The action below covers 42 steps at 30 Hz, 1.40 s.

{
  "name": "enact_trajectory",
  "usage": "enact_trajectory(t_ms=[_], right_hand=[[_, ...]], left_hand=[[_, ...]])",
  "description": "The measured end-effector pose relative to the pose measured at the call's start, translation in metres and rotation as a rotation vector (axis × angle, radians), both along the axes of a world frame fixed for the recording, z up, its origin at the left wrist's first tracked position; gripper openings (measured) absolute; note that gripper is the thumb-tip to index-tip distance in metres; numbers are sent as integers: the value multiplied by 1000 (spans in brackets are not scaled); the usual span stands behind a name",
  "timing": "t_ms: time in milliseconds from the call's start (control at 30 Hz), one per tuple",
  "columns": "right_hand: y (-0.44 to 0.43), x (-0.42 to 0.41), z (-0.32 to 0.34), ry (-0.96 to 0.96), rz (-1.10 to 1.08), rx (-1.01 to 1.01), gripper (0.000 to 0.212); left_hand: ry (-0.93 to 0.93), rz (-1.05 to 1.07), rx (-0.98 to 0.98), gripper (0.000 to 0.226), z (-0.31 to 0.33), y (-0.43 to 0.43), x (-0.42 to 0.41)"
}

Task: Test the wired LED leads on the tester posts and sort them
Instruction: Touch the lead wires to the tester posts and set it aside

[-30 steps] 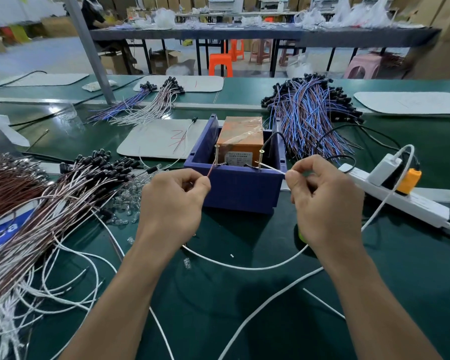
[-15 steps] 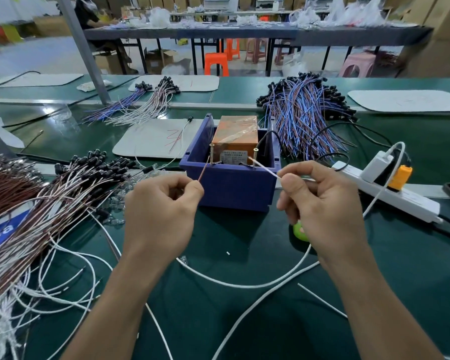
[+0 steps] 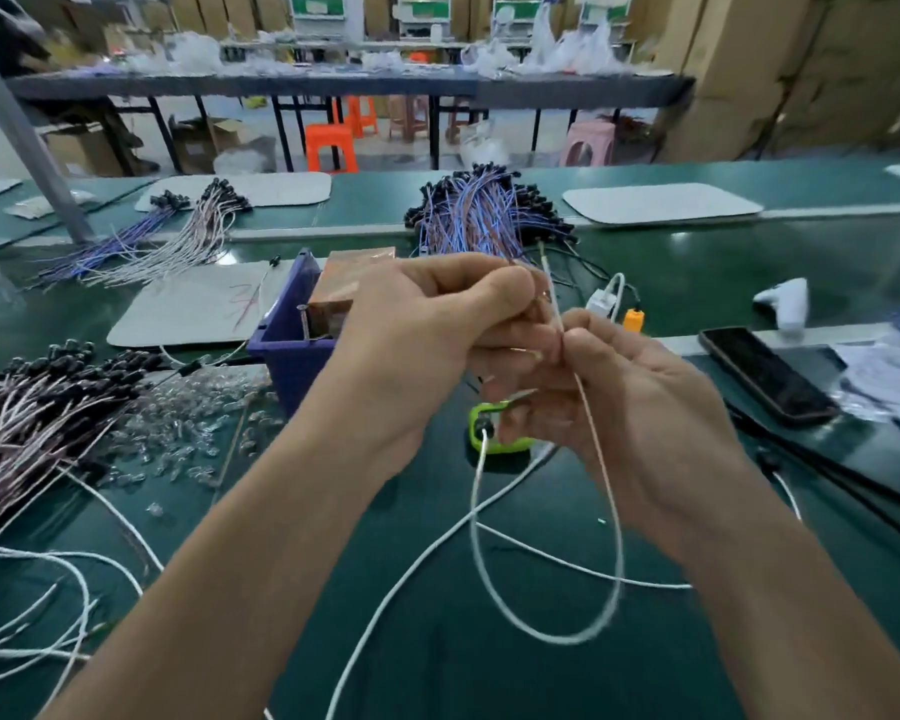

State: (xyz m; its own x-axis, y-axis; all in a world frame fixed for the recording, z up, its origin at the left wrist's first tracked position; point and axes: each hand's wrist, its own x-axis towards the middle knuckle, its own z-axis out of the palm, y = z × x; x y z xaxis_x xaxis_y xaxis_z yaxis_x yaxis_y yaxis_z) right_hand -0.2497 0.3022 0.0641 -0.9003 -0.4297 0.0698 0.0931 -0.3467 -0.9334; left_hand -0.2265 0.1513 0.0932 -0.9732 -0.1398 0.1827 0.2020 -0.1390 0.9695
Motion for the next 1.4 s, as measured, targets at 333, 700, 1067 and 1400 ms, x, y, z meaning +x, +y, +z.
enact_trajectory(t_ms=[333, 700, 1067, 1400], right_hand=[[106, -12, 21, 736, -345, 1367, 17], [80, -13, -99, 565, -333, 1315, 29], [121, -33, -79, 290, -283, 1111, 25], [160, -37, -93, 580, -17, 1645, 63]], left_hand=[[-257, -115, -168, 14, -47, 43, -34], [63, 25, -1152, 65, -116, 52, -30], [12, -26, -1178, 17, -126, 60, -33], [8, 88, -1567, 65, -107, 32, -25]])
